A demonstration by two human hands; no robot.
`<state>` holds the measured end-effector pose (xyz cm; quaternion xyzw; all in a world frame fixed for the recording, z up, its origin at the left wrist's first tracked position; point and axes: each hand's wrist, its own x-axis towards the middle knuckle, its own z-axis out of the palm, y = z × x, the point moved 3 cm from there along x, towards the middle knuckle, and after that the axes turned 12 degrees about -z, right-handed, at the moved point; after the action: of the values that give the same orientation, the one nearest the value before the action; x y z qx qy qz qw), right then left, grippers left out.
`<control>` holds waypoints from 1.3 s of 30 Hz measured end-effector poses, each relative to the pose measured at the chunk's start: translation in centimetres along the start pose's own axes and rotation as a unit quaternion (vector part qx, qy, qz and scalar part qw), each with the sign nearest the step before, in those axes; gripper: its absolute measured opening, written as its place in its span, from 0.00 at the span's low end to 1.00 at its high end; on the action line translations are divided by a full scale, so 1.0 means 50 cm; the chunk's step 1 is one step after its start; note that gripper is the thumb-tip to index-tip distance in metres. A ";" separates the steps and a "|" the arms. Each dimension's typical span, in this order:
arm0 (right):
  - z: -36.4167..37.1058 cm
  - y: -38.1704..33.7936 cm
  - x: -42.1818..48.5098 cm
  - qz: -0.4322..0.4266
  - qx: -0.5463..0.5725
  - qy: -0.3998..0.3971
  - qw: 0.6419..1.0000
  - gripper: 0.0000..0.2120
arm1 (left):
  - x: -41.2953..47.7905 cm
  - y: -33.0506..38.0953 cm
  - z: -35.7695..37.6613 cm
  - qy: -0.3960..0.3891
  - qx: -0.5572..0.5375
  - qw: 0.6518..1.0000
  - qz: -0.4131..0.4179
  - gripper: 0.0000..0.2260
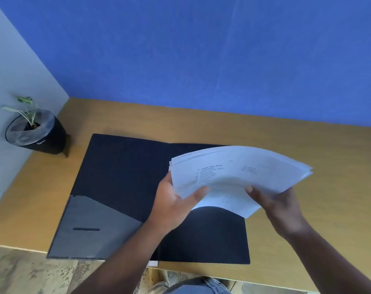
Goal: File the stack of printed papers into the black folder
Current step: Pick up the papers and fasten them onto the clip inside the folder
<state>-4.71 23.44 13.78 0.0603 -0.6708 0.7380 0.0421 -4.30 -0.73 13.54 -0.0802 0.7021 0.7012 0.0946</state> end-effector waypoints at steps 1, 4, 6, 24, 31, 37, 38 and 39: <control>-0.005 -0.002 -0.001 -0.003 0.001 -0.006 1.000 0.22 | -0.003 0.021 0.001 0.001 -0.019 1.000 0.023 0.22; -0.017 -0.008 -0.005 -0.004 -0.005 -0.020 1.000 0.24 | -0.006 0.086 0.004 0.021 -0.063 0.995 0.079 0.31; -0.024 -0.012 -0.006 -0.007 -0.016 -0.028 0.999 0.23 | -0.006 0.119 0.009 0.018 -0.084 0.991 0.102 0.33; -0.011 -0.008 -0.012 -0.006 0.017 -0.039 0.999 0.23 | -0.001 0.103 0.007 0.002 0.011 0.996 0.088 0.12; 0.000 -0.006 -0.031 -0.032 0.019 0.006 0.999 0.20 | -0.005 0.077 0.006 0.017 0.071 0.990 0.122 0.12; 0.017 0.045 -0.050 0.033 0.000 -0.014 0.999 0.21 | 0.008 0.016 -0.003 0.040 0.047 0.998 0.024 0.07; 0.016 0.056 -0.054 0.050 -0.015 -0.019 0.998 0.22 | 0.012 0.002 -0.001 0.037 0.048 0.998 0.008 0.08; 0.014 0.063 -0.057 0.061 -0.032 -0.022 0.997 0.22 | 0.015 -0.010 0.000 0.038 0.047 0.998 -0.001 0.10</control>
<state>-2.33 22.50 10.31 0.0341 -0.6970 0.7161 -0.0160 -4.90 -0.71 12.89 -0.1031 0.7371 0.6639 0.0728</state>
